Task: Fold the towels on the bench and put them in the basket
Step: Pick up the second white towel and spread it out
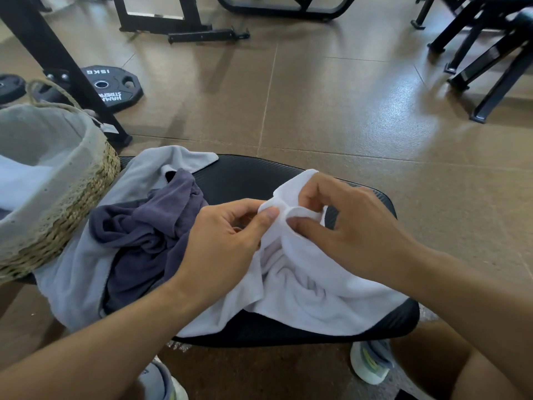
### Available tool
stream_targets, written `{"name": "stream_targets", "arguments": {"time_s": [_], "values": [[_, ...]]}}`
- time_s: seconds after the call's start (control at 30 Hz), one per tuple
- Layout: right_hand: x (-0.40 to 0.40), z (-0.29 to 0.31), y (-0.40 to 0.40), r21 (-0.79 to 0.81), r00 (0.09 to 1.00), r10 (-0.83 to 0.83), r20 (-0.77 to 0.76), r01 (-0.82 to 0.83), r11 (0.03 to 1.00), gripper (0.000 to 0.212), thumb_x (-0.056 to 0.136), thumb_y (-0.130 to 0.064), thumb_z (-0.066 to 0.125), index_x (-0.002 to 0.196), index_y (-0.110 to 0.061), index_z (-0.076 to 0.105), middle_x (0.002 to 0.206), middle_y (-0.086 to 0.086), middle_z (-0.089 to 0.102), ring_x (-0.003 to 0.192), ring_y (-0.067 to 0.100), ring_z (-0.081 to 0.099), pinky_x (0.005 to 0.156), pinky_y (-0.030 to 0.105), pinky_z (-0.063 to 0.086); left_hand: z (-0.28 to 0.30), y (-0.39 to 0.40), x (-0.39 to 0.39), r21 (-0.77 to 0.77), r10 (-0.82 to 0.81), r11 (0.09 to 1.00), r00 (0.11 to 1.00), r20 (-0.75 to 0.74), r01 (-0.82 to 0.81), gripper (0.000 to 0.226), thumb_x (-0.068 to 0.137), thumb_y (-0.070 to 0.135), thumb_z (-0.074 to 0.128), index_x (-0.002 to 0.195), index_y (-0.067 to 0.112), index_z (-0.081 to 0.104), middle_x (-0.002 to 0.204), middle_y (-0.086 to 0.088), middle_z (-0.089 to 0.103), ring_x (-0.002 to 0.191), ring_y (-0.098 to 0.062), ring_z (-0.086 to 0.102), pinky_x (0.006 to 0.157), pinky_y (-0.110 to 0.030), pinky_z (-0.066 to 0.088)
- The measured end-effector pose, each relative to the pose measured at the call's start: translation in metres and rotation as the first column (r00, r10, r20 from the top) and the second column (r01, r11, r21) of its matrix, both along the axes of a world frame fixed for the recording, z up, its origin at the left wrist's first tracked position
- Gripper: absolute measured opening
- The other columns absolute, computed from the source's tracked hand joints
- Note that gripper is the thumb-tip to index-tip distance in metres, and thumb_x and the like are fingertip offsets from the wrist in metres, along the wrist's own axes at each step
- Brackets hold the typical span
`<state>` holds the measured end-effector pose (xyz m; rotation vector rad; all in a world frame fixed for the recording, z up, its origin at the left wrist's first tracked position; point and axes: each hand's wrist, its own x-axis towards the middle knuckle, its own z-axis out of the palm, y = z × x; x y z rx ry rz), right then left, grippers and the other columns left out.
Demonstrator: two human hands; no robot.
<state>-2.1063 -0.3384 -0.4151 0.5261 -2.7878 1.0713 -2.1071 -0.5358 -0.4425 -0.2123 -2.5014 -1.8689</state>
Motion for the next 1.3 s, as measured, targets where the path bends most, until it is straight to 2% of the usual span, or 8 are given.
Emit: {"name": "stream_targets", "arguments": {"time_s": [0.1, 0.33, 0.53, 0.63, 0.73, 1.1, 1.2, 1.3], "values": [[-0.0011, -0.002, 0.001, -0.004, 0.999, 0.022, 0.049, -0.022, 1.0, 0.017, 0.089, -0.051, 0.063, 0.086, -0.035, 0.064, 0.061, -0.007, 0.053, 0.058, 0.011, 0.048, 0.053, 0.019, 0.033, 0.0003, -0.0003, 0.0013, 0.011, -0.022, 1.0, 1.0, -0.001, 0.022, 0.013, 0.094, 0.023, 0.067, 0.096, 0.024, 0.08, 0.078, 0.006, 0.077, 0.066, -0.019, 0.071, 0.062, -0.026, 0.057], [-0.0019, -0.0024, 0.0016, -0.058, 0.993, 0.0, 0.116, 0.007, 0.998, 0.017, 0.085, -0.049, 0.074, 0.081, -0.033, 0.069, 0.055, -0.007, 0.046, 0.053, 0.01, 0.043, 0.051, 0.021, 0.031, 0.0006, -0.0016, 0.0042, 0.073, -0.13, 0.989, 0.991, 0.045, 0.126, 0.022, 0.1, 0.014, 0.058, 0.105, 0.019, 0.079, 0.089, 0.008, 0.078, 0.076, -0.003, 0.069, 0.064, -0.017, 0.054], [-0.0021, -0.002, 0.0012, -0.056, 0.993, -0.036, 0.112, 0.043, 0.998, 0.018, 0.083, -0.046, 0.077, 0.079, -0.031, 0.068, 0.053, -0.01, 0.044, 0.052, 0.01, 0.042, 0.051, 0.019, 0.031, 0.0006, -0.0025, 0.0037, 0.082, -0.14, 0.987, 0.988, 0.061, 0.135, 0.028, 0.099, 0.029, 0.053, 0.101, 0.021, 0.08, 0.089, 0.004, 0.078, 0.079, -0.015, 0.072, 0.067, -0.025, 0.059], [-0.002, -0.0008, 0.0004, -0.056, 0.993, -0.03, 0.113, 0.037, 0.998, 0.022, 0.082, -0.052, 0.075, 0.078, -0.032, 0.067, 0.053, -0.009, 0.044, 0.051, 0.01, 0.042, 0.049, 0.021, 0.03, 0.0015, -0.0019, 0.0051, 0.066, -0.14, 0.988, 0.989, 0.05, 0.137, 0.025, 0.096, 0.037, 0.062, 0.102, 0.02, 0.08, 0.089, 0.008, 0.078, 0.073, -0.011, 0.071, 0.063, -0.019, 0.056], [-0.0018, 0.0012, -0.0007, -0.058, 0.994, -0.02, 0.108, 0.026, 0.998, 0.026, 0.081, -0.057, 0.073, 0.077, -0.031, 0.068, 0.053, -0.006, 0.047, 0.052, 0.015, 0.045, 0.049, 0.024, 0.031, 0.0009, -0.002, 0.0067, 0.014, -0.15, 0.989, 0.989, 0.018, 0.149, 0.028, 0.088, 0.038, 0.063, 0.105, 0.023, 0.079, 0.09, 0.011, 0.078, 0.072, -0.008, 0.07, 0.063, -0.017, 0.055], [-0.0021, -0.0001, 0.0006, -0.055, 0.989, 0.006, 0.149, 0.002, 0.998, 0.025, 0.081, -0.056, 0.073, 0.081, -0.031, 0.073, 0.057, -0.004, 0.059, 0.052, 0.012, 0.049, 0.048, 0.023, 0.034, -0.0037, -0.0028, 0.0068, -0.026, -0.139, 0.99, 0.99, 0.001, 0.139, 0.029, 0.089, 0.035, 0.063, 0.109, 0.021, 0.079, 0.091, 0.014, 0.078, 0.072, -0.01, 0.071, 0.062, -0.016, 0.055], [-0.0019, -0.0007, 0.0013, -0.052, 0.988, 0.023, 0.15, -0.015, 0.999, 0.026, 0.081, -0.057, 0.071, 0.082, -0.031, 0.073, 0.059, 0.001, 0.061, 0.054, 0.016, 0.051, 0.051, 0.031, 0.038, -0.0024, -0.0019, 0.0073, -0.022, -0.146, 0.989, 0.989, 0.011, 0.146, 0.029, 0.088, 0.036, 0.063, 0.107, 0.022, 0.079, 0.092, 0.013, 0.078, 0.073, -0.011, 0.072, 0.063, -0.02, 0.057], [-0.0028, -0.0028, 0.0026, -0.056, 0.99, 0.028, 0.14, -0.02, 0.998, 0.026, 0.081, -0.057, 0.072, 0.082, -0.031, 0.073, 0.059, 0.001, 0.058, 0.053, 0.012, 0.048, 0.05, 0.023, 0.035, -0.0027, -0.0009, 0.0073, -0.029, -0.135, 0.99, 0.991, 0.012, 0.135, 0.029, 0.088, 0.037, 0.064, 0.106, 0.022, 0.08, 0.091, 0.013, 0.079, 0.07, -0.008, 0.07, 0.063, -0.021, 0.058]]}}
